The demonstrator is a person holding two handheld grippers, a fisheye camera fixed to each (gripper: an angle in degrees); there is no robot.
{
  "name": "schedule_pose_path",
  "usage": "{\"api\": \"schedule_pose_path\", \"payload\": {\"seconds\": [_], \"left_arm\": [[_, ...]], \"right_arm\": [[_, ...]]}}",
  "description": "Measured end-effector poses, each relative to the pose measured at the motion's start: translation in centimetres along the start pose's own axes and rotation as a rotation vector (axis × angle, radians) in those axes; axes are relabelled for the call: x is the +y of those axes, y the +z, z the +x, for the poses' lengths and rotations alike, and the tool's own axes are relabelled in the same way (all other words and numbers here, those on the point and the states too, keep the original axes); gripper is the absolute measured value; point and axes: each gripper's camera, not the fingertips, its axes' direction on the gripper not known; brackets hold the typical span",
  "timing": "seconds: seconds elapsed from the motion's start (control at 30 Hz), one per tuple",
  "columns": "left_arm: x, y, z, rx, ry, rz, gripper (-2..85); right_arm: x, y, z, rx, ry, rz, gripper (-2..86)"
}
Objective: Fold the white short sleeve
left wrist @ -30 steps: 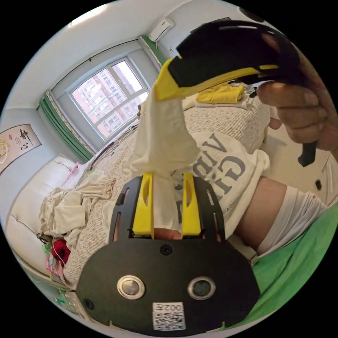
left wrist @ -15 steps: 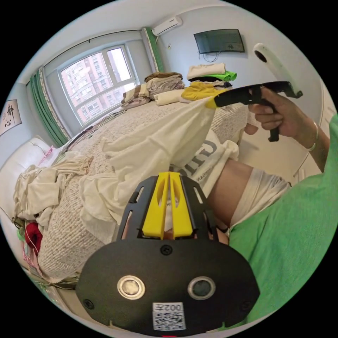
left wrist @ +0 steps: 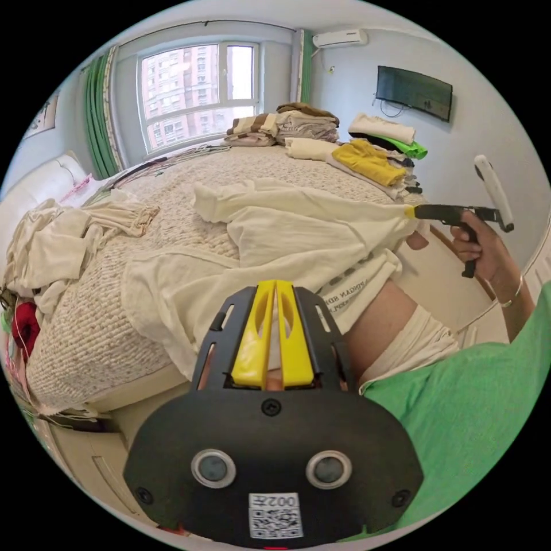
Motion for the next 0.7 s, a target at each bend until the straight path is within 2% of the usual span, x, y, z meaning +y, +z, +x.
{"api": "schedule_pose_path", "payload": {"seconds": [0.1,0.2,0.3,0.47,0.57,0.67,0.7], "left_arm": [[-0.2,-0.4,-1.9,0.038,-0.049,-0.018,-1.0],[-0.2,-1.0,-3.5,0.060,-0.091,-0.031,-0.9],[0.1,-2.3,-4.8,0.062,-0.117,-0.023,-0.9],[0.6,-5.4,-6.9,0.028,-0.139,0.006,-0.9],[0.9,-7.5,-8.5,0.013,-0.166,0.036,-0.9],[1.1,-9.3,-10.6,-0.004,-0.214,0.057,-1.0],[1.1,-9.6,-11.1,-0.006,-0.225,0.064,-1.0]], "right_arm": [[-1.3,-2.4,-6.5,0.015,-0.176,0.211,8.1],[-2.7,-3.1,-12.9,-0.096,-0.364,0.274,7.6],[-3.9,-0.7,-19.7,-0.171,-0.578,0.200,8.6],[-5.6,5.8,-27.7,-0.058,-0.746,0.071,12.3],[-6.3,10.7,-29.5,0.070,-0.755,-0.035,9.9],[-6.4,11.7,-28.8,-0.025,-0.672,-0.144,1.2],[-5.7,9.8,-28.4,-0.090,-0.659,-0.080,0.4]]}}
